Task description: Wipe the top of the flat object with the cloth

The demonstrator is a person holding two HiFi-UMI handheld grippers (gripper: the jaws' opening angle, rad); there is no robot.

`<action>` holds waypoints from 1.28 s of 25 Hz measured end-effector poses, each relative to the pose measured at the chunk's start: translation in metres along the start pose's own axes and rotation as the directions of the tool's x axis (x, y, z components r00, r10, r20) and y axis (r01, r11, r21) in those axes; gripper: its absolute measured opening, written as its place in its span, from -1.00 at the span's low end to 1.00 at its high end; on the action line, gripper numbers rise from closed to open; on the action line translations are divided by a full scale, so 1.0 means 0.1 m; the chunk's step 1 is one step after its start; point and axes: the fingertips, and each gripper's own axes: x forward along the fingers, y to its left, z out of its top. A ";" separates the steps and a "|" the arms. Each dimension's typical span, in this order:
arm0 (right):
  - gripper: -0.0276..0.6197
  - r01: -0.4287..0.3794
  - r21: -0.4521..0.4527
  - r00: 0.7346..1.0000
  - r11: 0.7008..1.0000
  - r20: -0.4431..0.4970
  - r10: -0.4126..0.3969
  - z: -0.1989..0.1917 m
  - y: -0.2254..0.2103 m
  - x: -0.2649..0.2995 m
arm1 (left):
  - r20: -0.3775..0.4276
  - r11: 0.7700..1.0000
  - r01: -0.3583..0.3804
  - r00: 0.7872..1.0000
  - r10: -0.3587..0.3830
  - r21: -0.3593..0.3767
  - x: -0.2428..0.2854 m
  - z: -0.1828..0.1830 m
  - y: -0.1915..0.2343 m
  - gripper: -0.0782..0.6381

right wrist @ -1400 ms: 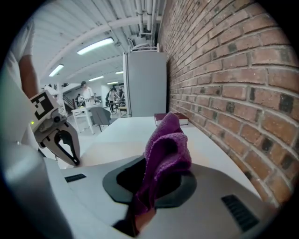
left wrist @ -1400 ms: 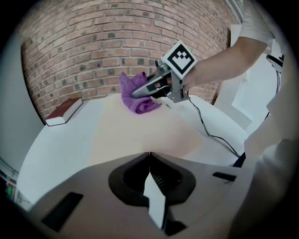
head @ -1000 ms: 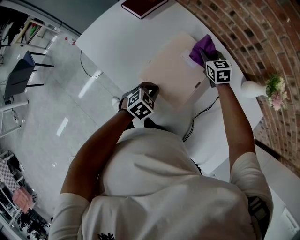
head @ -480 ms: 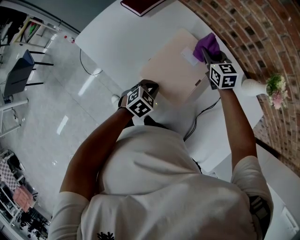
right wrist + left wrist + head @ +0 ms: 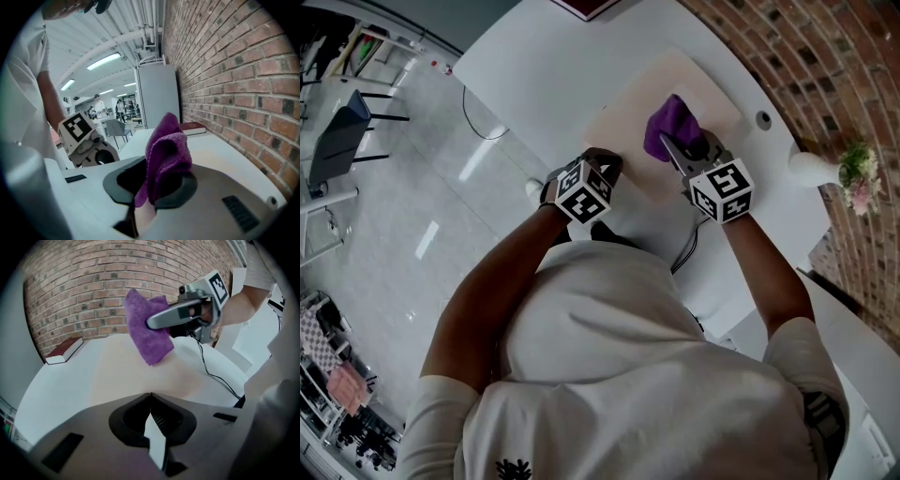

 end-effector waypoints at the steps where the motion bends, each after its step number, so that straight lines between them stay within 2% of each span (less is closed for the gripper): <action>1: -0.68 -0.027 0.005 1.000 1.000 -0.011 0.027 -0.05 0.12 0.02 | -0.001 1.000 0.002 1.000 -0.002 -0.001 0.00 -0.01 0.00 -0.71; 5: -0.68 -0.121 0.031 0.991 0.992 -0.046 0.122 -0.24 0.56 0.09 | 0.009 1.000 0.000 1.000 0.000 -0.006 -0.02 0.00 0.01 -0.71; 9: -0.68 -0.130 0.031 0.989 0.991 -0.065 0.132 -0.35 0.66 0.18 | 0.004 1.000 0.005 1.000 -0.005 -0.013 -0.03 -0.03 0.00 -0.71; 13: -0.68 -0.068 -0.008 0.994 0.998 -0.082 0.067 -0.43 0.40 0.22 | 0.013 1.000 -0.004 1.000 0.004 -0.004 -0.05 -0.01 0.01 -0.71; 20: -0.68 0.096 -0.046 0.990 0.994 -0.095 -0.100 -0.52 -0.45 0.11 | 0.013 1.000 -0.007 1.000 0.007 -0.004 -0.02 0.00 0.00 -0.71; 26: -0.68 0.240 -0.052 0.966 0.969 -0.084 -0.244 -0.45 -1.18 -0.01 | 0.010 1.000 -0.005 1.000 0.005 -0.003 -0.02 0.00 0.01 -0.71; 32: -0.68 0.332 -0.075 0.936 0.940 -0.096 -0.338 -0.43 -1.75 -0.09 | 0.005 1.000 -0.003 1.000 0.003 -0.001 0.00 0.01 -0.01 -0.71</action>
